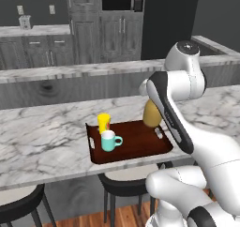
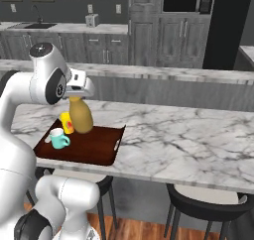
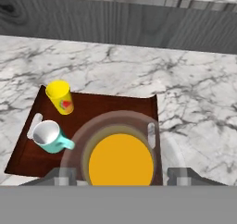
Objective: There is a tray on the dining counter. Grab the cup, mug, and pitcher and place them on the tray. The pitcher may be placed next to the tray if it cannot fit the tray.
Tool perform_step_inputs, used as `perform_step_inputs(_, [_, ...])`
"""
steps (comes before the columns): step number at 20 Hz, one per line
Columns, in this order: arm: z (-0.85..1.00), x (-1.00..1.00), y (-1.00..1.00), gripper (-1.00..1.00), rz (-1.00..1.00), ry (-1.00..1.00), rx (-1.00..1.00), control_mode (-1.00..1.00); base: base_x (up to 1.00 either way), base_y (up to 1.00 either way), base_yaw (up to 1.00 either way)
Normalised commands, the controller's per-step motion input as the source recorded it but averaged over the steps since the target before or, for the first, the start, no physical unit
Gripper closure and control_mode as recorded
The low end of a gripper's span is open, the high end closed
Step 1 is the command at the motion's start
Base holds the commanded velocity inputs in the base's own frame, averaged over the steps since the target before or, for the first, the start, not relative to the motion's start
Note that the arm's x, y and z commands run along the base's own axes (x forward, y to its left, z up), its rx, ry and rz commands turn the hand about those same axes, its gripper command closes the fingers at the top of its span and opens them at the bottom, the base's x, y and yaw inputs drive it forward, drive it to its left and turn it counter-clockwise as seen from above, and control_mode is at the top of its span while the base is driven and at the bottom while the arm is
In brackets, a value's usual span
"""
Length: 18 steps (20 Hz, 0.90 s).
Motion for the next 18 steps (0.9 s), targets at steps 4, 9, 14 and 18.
perform_step_inputs(4, [0.00,0.00,0.00,1.00,0.00,0.06,0.00,-1.00,0.00,0.00,0.00])
perform_step_inputs(9, [0.00,0.00,0.00,1.00,0.00,0.13,0.00,-1.00,0.00,0.00,0.00])
perform_step_inputs(14, [-0.05,0.00,0.00,1.00,0.00,0.08,0.00,-1.00,0.00,0.00,0.00])
perform_step_inputs(18, [-0.06,0.05,0.00,1.00,0.00,0.00,0.00,-1.00,0.00,0.00,0.00])
